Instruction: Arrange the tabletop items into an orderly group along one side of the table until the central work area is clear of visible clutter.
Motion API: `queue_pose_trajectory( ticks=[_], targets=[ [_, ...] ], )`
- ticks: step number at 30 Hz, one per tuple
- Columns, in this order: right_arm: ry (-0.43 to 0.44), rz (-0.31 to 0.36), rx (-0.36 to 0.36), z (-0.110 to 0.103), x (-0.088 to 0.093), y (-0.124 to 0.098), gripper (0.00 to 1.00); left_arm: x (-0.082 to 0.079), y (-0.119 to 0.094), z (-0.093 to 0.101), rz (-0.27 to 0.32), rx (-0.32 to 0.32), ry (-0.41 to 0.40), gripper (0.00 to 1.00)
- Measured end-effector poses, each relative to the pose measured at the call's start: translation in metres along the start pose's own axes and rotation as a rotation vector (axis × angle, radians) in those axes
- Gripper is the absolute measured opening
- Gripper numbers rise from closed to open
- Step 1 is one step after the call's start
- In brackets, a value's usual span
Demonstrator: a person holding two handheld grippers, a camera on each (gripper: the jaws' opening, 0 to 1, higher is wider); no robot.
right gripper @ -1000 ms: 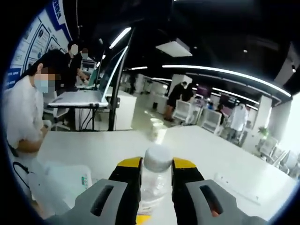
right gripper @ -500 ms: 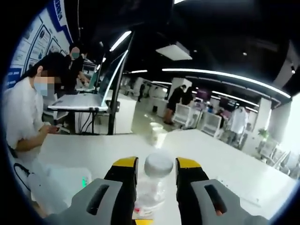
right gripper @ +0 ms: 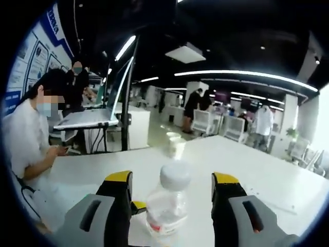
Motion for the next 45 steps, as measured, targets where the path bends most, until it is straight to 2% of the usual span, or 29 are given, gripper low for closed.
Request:
queue_pose_trajectory(
  ticks=[4,7,8,9,13,16,25,28,31,36,39,41,43,45],
  targets=[
    [0.023,0.003,0.009,-0.001,0.000,-0.005,0.73,0.002,0.000,-0.001,-0.014,0.010,-0.026,0.76],
    [0.022,0.007,0.012,0.000,-0.001,-0.007,0.76,0.002,-0.005,-0.002,-0.008,0.014,-0.016,0.74],
    [0.021,0.010,0.012,0.001,-0.002,-0.010,0.76,0.000,-0.006,-0.002,0.005,0.012,0.028,0.74],
    [0.022,0.010,0.011,0.001,-0.002,-0.010,0.77,-0.001,-0.008,-0.001,0.008,0.015,0.038,0.74],
    [0.035,0.003,0.001,0.002,-0.002,-0.014,0.84,-0.002,-0.014,-0.003,0.011,0.028,0.034,0.74],
    [0.044,-0.008,0.003,0.004,0.000,-0.019,0.83,-0.002,-0.018,-0.003,0.003,0.048,0.056,0.76],
    [0.023,-0.023,0.025,0.011,-0.001,-0.034,0.81,-0.003,-0.032,-0.008,0.008,0.071,0.037,0.78],
    [0.010,-0.026,0.037,0.014,-0.002,-0.041,0.81,-0.003,-0.039,-0.007,0.007,0.096,0.082,0.79],
    [0.007,-0.031,0.047,0.017,-0.003,-0.047,0.81,-0.005,-0.046,-0.008,0.012,0.109,0.060,0.79],
    [-0.009,-0.025,0.062,0.021,-0.006,-0.064,0.80,-0.009,-0.060,-0.005,0.022,0.138,0.094,0.79],
    [-0.027,-0.047,0.077,0.024,-0.002,-0.072,0.80,-0.010,-0.066,-0.002,0.032,0.158,0.135,0.79],
    [-0.023,-0.052,0.082,0.025,-0.001,-0.078,0.79,-0.010,-0.071,0.000,0.010,0.168,0.153,0.78],
    [-0.033,-0.061,0.093,0.026,-0.001,-0.084,0.79,-0.012,-0.075,0.002,0.035,0.179,0.162,0.79],
    [-0.035,-0.055,0.101,0.029,-0.001,-0.093,0.79,-0.008,-0.080,0.004,0.010,0.194,0.177,0.78]
  ],
)
Point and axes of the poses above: the point that each gripper's makers call its tool centre point, and the gripper's own axes: y roughly forward along the fingers, z roughly to its right, x roughly out of its underside, the point moved 6 cm from there along -y, roughly backward along the fingers, and after that the axes turned 1 degree about -y, right-handed, at the moved point
